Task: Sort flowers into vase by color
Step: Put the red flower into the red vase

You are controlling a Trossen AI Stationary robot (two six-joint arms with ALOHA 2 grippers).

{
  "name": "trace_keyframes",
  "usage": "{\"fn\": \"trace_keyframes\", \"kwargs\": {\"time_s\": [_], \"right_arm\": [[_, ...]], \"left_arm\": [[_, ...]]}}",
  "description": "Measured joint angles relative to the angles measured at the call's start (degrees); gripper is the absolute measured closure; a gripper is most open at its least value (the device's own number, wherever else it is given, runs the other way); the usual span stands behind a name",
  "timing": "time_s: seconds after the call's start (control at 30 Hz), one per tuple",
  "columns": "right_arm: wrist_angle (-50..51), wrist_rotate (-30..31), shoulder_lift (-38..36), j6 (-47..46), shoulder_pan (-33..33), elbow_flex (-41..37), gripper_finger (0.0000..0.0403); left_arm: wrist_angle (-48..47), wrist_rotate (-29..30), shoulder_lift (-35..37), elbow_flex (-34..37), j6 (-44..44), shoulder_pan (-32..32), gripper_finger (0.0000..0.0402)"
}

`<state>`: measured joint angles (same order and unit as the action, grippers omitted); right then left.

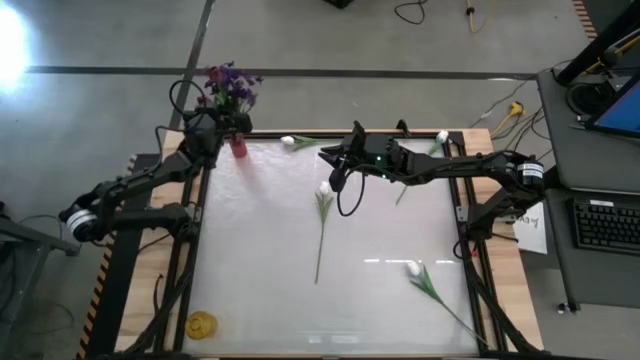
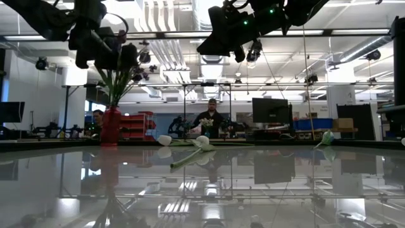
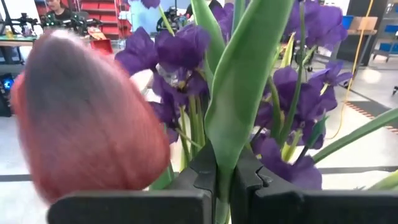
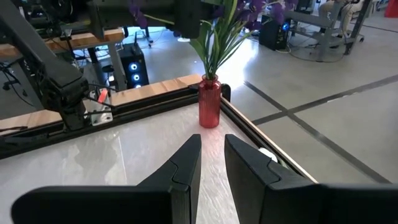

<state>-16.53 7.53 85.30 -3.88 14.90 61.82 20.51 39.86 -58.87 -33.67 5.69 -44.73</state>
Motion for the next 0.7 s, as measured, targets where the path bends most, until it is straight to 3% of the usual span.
{"fn": "trace_keyframes", "kwargs": {"time_s": [0.7], "right_arm": [[0.0, 0.0, 0.0, -0.3, 0.0, 0.0, 0.0339]], "left_arm": [[-5.5, 3.1, 1.3, 0.1, 2.4, 0.0, 0.0401]]}}
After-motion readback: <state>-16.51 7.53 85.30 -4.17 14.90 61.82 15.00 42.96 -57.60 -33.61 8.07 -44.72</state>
